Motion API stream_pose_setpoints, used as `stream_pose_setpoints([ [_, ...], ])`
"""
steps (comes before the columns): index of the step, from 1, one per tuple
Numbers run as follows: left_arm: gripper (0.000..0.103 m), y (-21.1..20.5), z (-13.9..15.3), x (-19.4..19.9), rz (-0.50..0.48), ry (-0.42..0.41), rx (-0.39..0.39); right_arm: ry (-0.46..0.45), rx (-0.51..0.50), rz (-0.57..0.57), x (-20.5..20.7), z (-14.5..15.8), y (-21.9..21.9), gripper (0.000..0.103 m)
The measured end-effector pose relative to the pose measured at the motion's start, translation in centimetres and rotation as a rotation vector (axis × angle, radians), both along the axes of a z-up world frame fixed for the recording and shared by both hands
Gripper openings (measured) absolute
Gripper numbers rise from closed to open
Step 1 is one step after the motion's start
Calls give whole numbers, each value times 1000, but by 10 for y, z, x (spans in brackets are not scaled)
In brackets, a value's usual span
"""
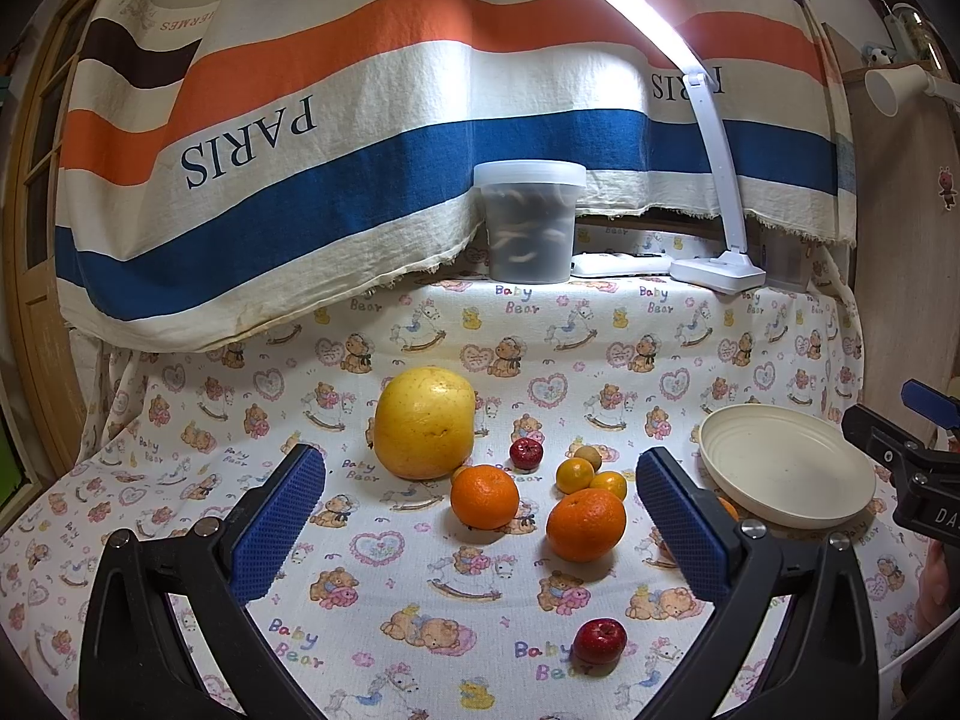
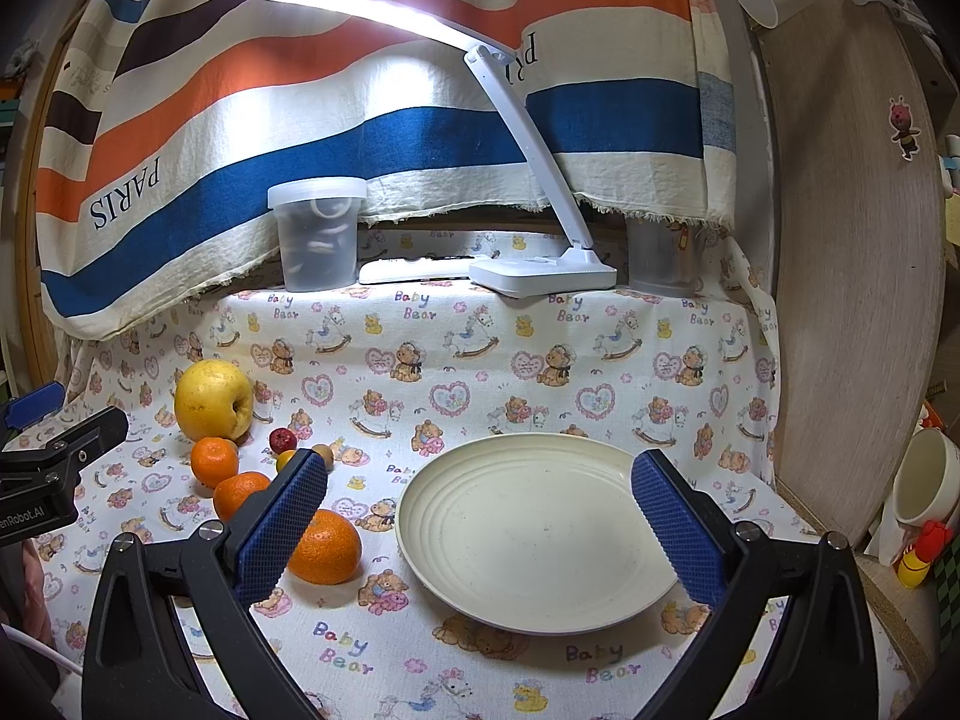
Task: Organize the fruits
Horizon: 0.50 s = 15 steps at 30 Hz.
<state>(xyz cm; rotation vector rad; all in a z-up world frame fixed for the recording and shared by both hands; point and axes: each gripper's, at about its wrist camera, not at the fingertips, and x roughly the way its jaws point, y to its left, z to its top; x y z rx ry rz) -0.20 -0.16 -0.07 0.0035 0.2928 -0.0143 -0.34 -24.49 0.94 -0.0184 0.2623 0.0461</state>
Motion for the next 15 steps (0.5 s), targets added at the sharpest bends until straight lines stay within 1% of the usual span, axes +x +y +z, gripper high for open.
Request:
stream_pose_setpoints([
  [15,103,0,0,0,-3,3,0,1,0,-1,0,0,1,102],
])
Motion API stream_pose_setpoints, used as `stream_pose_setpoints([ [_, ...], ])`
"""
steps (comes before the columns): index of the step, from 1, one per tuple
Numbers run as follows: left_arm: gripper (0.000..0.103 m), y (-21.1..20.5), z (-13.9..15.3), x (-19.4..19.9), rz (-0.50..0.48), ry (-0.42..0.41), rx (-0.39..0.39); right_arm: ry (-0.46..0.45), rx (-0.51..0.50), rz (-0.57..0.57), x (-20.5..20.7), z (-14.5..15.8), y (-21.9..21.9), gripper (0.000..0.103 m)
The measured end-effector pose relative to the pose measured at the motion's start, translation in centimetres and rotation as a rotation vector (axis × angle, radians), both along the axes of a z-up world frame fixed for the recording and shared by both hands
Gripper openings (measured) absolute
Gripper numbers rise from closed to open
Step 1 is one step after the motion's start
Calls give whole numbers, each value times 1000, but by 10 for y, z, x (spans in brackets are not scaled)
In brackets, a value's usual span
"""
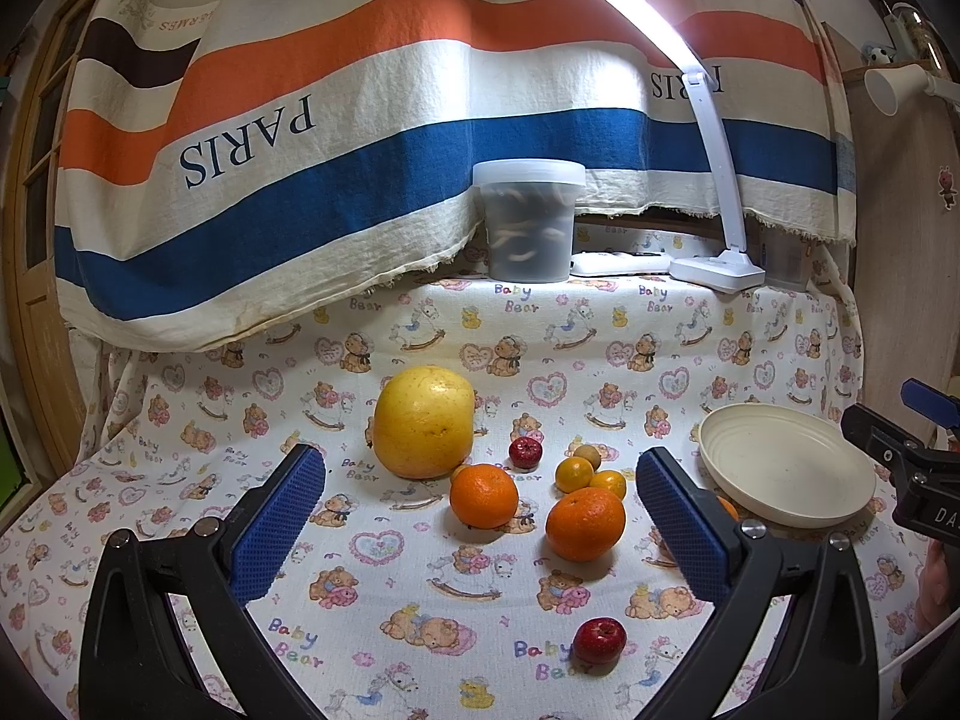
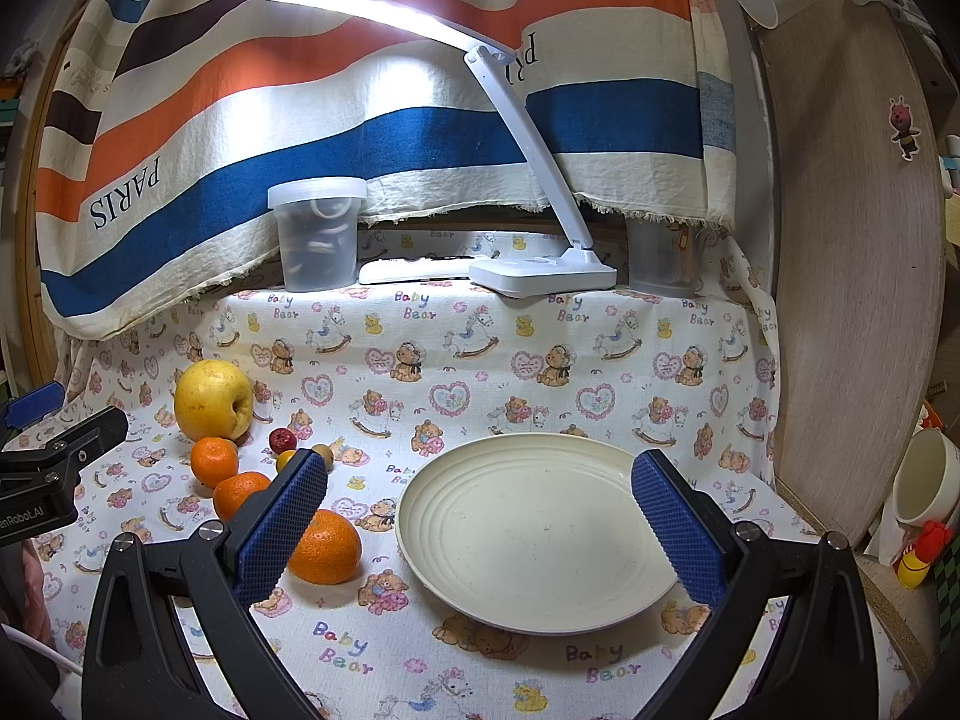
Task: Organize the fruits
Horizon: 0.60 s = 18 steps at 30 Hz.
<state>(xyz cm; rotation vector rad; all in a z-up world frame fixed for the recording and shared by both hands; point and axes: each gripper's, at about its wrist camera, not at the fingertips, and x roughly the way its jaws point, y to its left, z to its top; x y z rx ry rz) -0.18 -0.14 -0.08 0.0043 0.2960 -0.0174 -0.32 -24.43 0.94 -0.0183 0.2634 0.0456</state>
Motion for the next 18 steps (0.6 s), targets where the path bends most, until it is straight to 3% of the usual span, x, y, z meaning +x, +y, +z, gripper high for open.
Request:
stream_pose_setpoints([
  [18,103,1,-1,0,1,0,1,4,5,-3,1,1,0,102],
])
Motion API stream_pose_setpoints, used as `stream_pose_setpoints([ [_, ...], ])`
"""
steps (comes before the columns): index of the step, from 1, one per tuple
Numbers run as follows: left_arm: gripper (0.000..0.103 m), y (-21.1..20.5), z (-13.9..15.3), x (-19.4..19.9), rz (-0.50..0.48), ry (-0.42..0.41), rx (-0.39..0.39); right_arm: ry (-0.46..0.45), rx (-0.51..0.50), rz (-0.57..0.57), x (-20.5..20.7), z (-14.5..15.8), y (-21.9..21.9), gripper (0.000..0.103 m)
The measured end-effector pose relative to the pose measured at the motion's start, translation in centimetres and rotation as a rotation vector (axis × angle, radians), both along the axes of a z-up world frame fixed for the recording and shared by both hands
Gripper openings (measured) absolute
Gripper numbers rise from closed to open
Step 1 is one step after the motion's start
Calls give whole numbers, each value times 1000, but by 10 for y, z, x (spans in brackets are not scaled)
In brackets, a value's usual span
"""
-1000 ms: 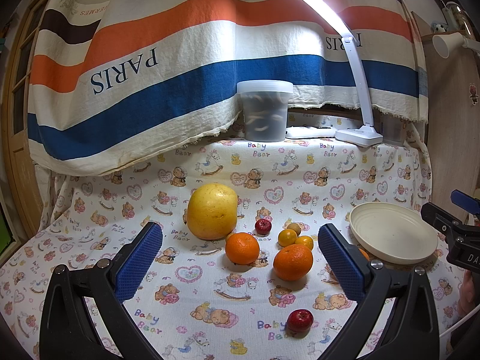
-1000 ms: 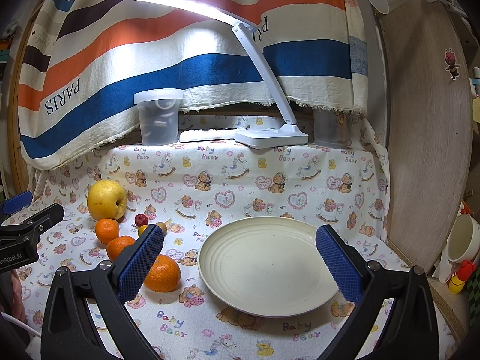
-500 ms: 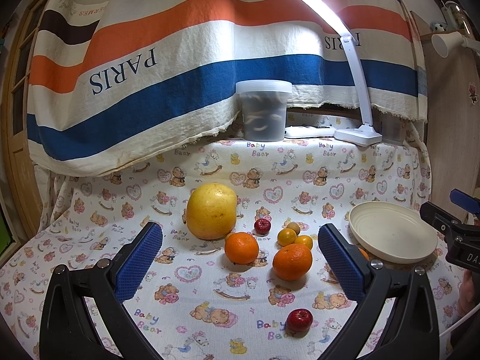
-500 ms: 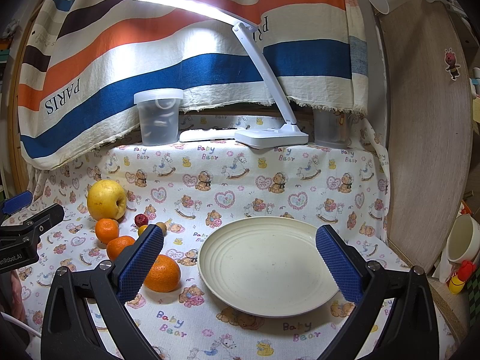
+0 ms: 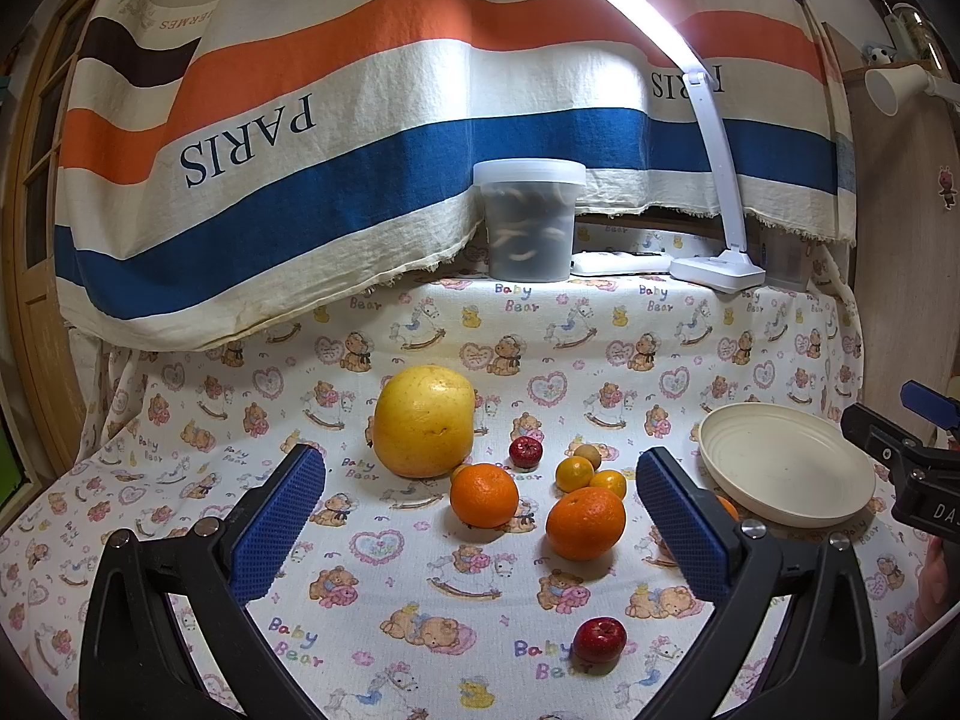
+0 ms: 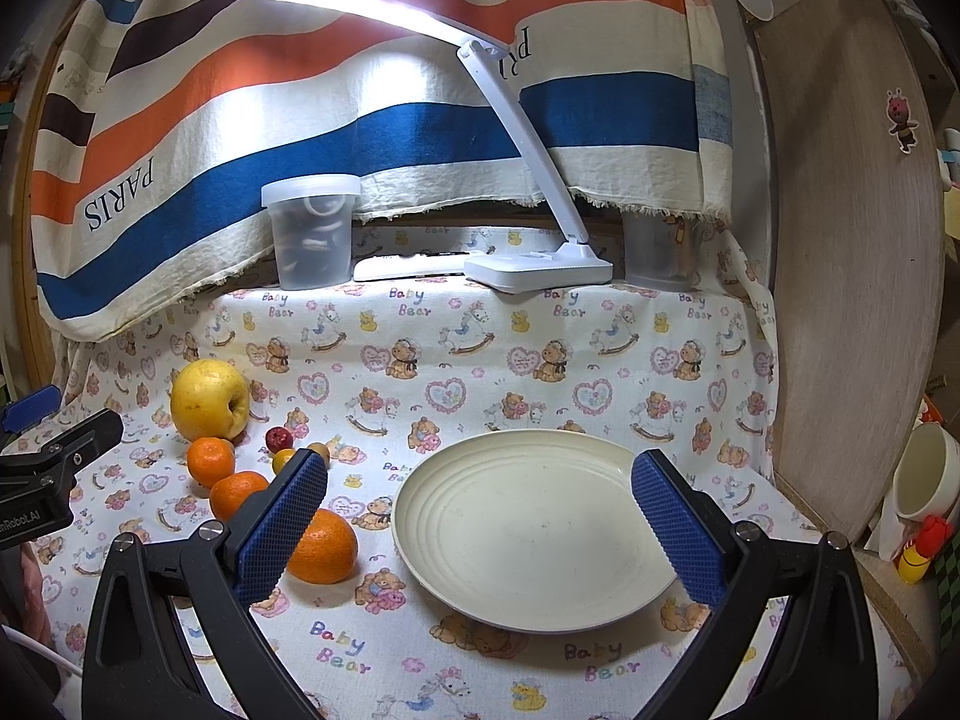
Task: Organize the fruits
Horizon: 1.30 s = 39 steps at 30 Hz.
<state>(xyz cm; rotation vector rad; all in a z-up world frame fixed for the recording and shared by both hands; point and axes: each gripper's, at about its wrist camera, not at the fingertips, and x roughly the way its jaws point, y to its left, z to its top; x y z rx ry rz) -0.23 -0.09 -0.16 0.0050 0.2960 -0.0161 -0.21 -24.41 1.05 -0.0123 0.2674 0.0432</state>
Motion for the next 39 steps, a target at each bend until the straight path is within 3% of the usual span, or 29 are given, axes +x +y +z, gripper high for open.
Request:
stream_pose_setpoints([
  [29,103,-2,1,-1,10,1,9,4,-51,3,-2,-3,8,102],
  [39,103,-4,2,-3,-28,-6,9,32,-2,-21,2,-4,-1,102],
])
